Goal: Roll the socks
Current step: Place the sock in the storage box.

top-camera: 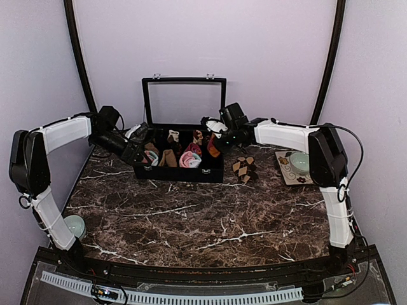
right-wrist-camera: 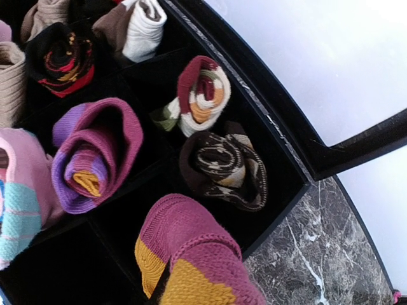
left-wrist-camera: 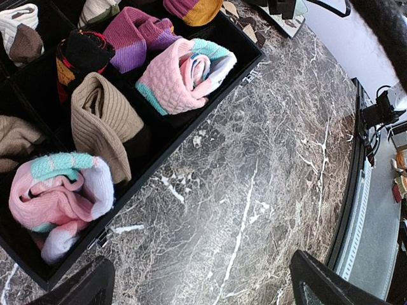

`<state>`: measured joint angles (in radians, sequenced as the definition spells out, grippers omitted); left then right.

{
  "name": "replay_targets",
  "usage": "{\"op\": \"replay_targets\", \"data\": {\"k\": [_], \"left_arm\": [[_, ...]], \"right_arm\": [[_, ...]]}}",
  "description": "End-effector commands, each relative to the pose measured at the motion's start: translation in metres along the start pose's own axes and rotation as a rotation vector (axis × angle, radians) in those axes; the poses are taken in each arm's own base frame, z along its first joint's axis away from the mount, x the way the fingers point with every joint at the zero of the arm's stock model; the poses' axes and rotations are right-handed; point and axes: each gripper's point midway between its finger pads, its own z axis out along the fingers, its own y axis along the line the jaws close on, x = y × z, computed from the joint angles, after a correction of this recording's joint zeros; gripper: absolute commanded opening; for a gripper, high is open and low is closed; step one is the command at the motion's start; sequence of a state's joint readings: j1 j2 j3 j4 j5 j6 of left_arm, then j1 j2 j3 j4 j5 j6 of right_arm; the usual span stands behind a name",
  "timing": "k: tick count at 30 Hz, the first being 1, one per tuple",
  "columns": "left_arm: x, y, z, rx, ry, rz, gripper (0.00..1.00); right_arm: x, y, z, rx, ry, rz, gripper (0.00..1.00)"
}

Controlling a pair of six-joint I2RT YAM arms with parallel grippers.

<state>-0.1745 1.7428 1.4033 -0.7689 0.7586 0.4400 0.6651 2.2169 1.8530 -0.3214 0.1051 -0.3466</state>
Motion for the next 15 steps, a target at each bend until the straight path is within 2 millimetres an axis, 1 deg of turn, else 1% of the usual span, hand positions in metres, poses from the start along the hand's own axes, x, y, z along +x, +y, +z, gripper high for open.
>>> {"op": "replay_targets", "data": {"k": [1,7,11,15], "left_arm": [[-0.006,-0.006,-0.009,-0.005,-0.03,0.012,0.99],[-0.009,-0.007,-0.012,-0.007,-0.039,0.009,0.99],[-0.009,-0.008,-0.013,-0.01,-0.041,0.006,0.99],[-0.011,-0.008,-0.014,-0.014,-0.044,0.011,0.99]], "right_arm": [[-0.009,0.019,0.008,-0.043,-0.02,-0.027,0.0],[0.003,0.027,0.029,-0.068,0.018,-0.007,0.0],[0.008,0.033,0.037,-0.088,0.026,-0.002,0.0],[0.014,0.04,0.041,-0.121,0.047,0.009,0.0]]}}
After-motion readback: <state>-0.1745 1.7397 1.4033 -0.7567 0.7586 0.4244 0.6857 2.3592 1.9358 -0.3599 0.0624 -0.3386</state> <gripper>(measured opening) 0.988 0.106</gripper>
